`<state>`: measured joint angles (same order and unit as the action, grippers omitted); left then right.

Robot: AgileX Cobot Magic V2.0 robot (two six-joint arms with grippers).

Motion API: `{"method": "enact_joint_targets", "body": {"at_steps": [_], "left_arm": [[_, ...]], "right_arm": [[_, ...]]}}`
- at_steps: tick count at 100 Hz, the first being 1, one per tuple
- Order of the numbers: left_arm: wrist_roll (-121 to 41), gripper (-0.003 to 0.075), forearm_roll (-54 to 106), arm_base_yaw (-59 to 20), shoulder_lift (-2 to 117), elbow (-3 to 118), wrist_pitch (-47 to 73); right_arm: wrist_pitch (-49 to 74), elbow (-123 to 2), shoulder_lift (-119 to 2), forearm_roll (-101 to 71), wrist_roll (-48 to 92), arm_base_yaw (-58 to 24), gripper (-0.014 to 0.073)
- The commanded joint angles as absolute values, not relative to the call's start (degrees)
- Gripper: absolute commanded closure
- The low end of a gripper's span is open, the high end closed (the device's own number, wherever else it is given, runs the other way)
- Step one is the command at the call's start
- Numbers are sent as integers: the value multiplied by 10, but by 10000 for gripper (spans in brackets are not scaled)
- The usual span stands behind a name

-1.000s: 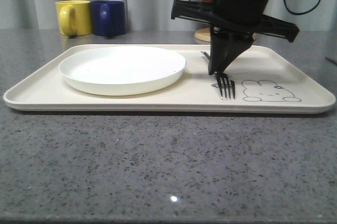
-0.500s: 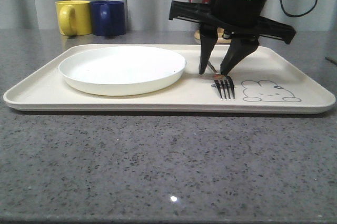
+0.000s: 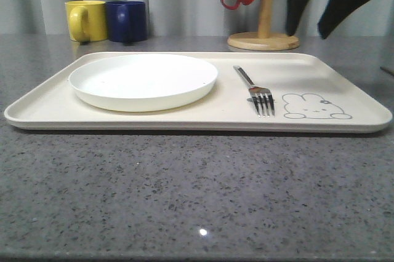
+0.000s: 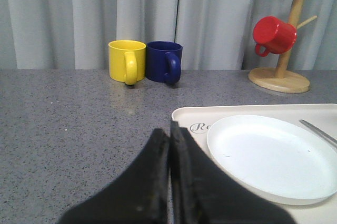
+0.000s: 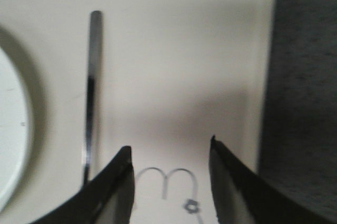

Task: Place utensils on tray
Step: 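Open the right gripper and lift it off the fork, then grasp the silver chopsticks with the right gripper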

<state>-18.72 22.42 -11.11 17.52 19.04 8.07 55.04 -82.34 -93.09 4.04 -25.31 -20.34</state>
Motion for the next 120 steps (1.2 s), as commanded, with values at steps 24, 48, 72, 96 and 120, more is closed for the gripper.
{"method": "enact_joint_targets", "body": {"at_steps": [24, 48, 72, 96, 120], "left_arm": [[-184, 738, 227, -113, 180, 205, 39], [-184, 738, 227, -113, 180, 205, 39], [-184, 738, 227, -113, 180, 205, 39], [-184, 738, 227, -113, 180, 205, 39], [-184, 738, 227, -113, 180, 205, 39]], "right_arm": [[604, -838, -885, 54, -134, -57, 243], [603, -824, -892, 53, -98, 9, 243], [608, -809, -921, 17, -48, 34, 243], [629, -809, -956, -4, -18, 34, 243], [634, -809, -984, -4, -17, 34, 243]]}}
